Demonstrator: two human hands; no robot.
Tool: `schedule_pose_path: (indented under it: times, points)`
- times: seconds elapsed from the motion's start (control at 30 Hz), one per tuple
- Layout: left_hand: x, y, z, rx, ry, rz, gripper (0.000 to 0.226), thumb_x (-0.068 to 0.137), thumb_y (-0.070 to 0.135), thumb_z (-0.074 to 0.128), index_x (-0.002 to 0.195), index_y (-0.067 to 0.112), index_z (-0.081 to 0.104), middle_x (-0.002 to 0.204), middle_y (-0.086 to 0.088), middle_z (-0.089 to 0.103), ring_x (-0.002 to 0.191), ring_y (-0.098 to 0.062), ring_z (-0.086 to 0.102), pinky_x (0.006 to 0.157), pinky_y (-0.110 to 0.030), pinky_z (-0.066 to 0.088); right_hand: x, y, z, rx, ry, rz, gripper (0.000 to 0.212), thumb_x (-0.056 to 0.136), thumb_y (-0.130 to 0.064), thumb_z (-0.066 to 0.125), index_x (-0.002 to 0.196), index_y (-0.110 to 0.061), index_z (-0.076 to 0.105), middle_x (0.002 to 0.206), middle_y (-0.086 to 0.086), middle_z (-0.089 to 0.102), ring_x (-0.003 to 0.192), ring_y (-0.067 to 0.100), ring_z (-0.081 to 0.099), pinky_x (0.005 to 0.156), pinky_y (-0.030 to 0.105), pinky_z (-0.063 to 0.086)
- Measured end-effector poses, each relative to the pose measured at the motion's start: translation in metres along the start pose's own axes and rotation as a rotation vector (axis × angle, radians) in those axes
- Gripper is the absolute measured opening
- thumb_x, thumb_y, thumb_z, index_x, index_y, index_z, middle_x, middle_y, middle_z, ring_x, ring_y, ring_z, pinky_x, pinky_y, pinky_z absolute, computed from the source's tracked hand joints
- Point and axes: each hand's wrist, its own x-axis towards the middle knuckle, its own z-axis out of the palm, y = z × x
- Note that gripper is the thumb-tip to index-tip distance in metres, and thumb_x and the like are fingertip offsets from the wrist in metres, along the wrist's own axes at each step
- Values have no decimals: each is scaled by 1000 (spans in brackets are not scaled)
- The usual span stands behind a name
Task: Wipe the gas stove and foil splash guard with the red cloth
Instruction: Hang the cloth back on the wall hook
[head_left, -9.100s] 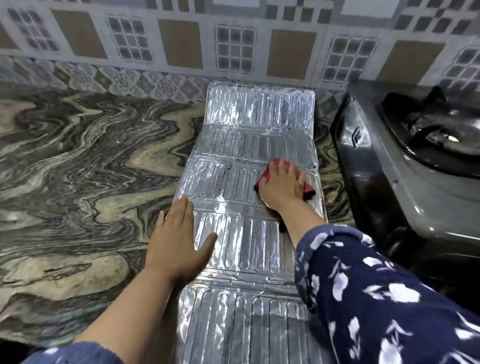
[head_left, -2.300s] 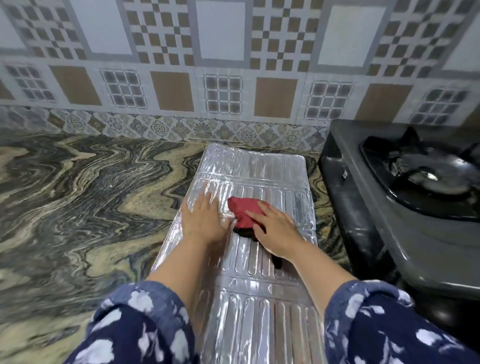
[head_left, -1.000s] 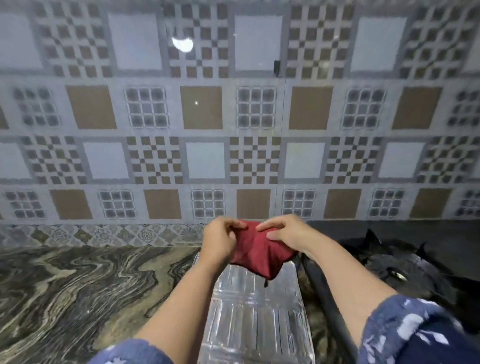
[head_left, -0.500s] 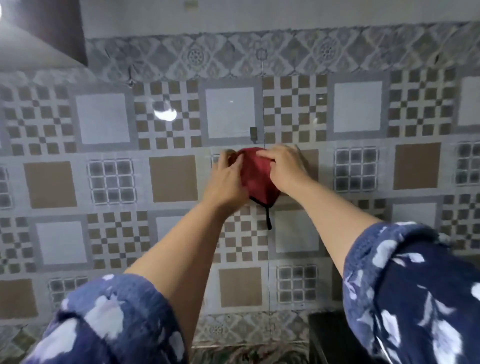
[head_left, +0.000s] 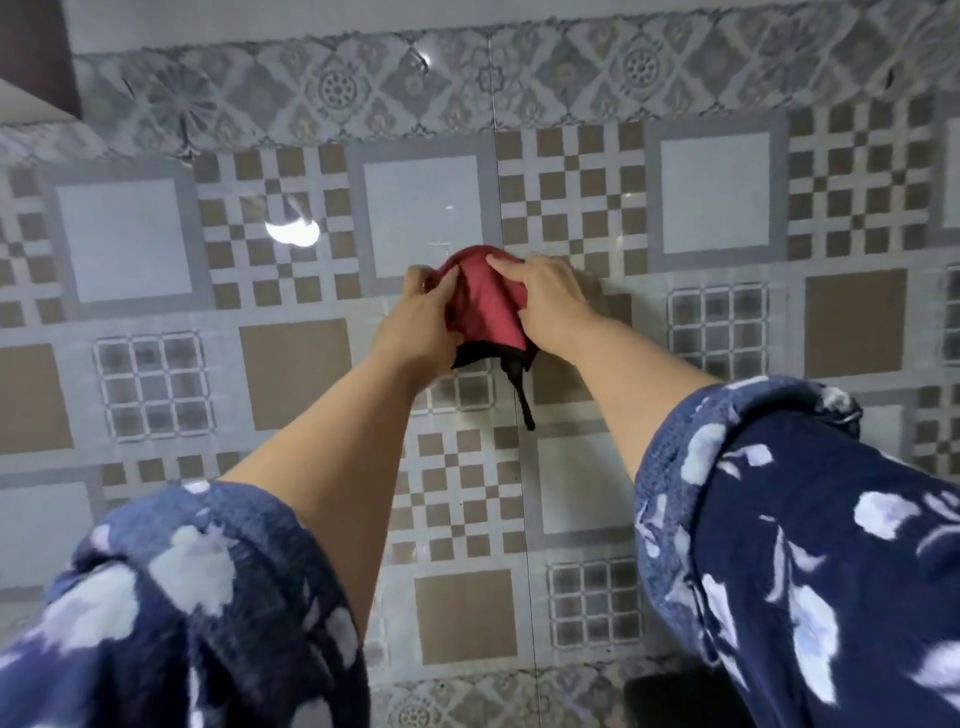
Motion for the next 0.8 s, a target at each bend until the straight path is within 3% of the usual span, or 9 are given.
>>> schedule_pose_path:
  times: [0.13, 0.23, 0.3, 0.33, 0.4, 0.47, 0.57, 0.63, 0.8]
  points:
    - [-17, 4, -2, -393, -46, -213, 60, 89, -6, 47, 143, 18, 41, 126, -5, 59, 106, -21, 60, 91, -25, 48, -16, -6, -5, 118, -71, 127, 56, 90, -5, 48, 135, -38, 48, 141, 5, 52, 122, 30, 52, 102, 35, 43]
    - [-31, 20, -12, -758, -151, -385, 53, 92, -8, 44, 141, 12, 44, 125, -14, 61, 98, -15, 63, 76, -19, 54, -28, -13, -6, 383, -150, 302, 49, 91, -5, 45, 133, -28, 53, 132, 3, 59, 110, 24, 59, 94, 30, 48]
    - [-41, 27, -15, -804, -152, -406, 53, 94, -2, 44, 144, 17, 39, 126, -15, 60, 82, 0, 58, 64, -15, 53, -36, -15, -5, 467, -132, 380, 47, 92, -5, 44, 134, -26, 52, 129, 4, 60, 101, 22, 59, 87, 26, 49]
    - [-47, 28, -14, -813, -145, -407, 57, 94, 0, 45, 146, 21, 35, 126, -13, 60, 67, 4, 58, 51, -11, 52, -42, -15, -4, 485, -108, 397, 49, 93, -4, 43, 135, -27, 50, 133, 4, 58, 100, 21, 58, 83, 24, 47]
    - [-64, 26, -8, -792, -164, -424, 64, 93, 1, 48, 148, 26, 29, 113, -6, 64, 51, 2, 52, 39, -9, 41, -57, -14, 1, 454, -67, 418, 57, 91, -2, 43, 137, -35, 45, 145, 4, 46, 108, 26, 58, 82, 27, 47]
    - [-85, 22, -6, -705, -216, -438, 62, 92, 3, 49, 147, 24, 33, 100, -1, 62, 59, -5, 50, 44, -13, 44, -76, -17, 8, 317, -84, 419, 59, 90, -7, 47, 139, -40, 41, 149, 5, 38, 116, 32, 55, 92, 35, 49]
    - [-119, 12, -13, -568, -320, -458, 51, 92, 5, 48, 141, 17, 45, 130, -11, 57, 86, -17, 60, 72, -26, 51, -108, -29, 11, 136, -211, 404, 60, 90, -13, 54, 143, -36, 35, 146, 7, 36, 124, 31, 47, 101, 38, 42]
    - [-145, 8, -22, -513, -373, -467, 45, 93, 6, 46, 136, 16, 50, 134, -13, 56, 107, -23, 60, 89, -31, 49, -127, -41, 10, 60, -301, 379, 58, 89, -10, 52, 140, -34, 39, 143, 9, 38, 124, 33, 48, 102, 40, 42]
    - [-220, -1, -49, -429, -445, -510, 39, 94, 6, 46, 131, 12, 55, 132, -12, 58, 110, -24, 60, 83, -25, 46, -181, -84, 15, 34, -552, 342, 49, 91, -9, 56, 131, -35, 51, 148, 3, 41, 125, 30, 49, 100, 40, 43]
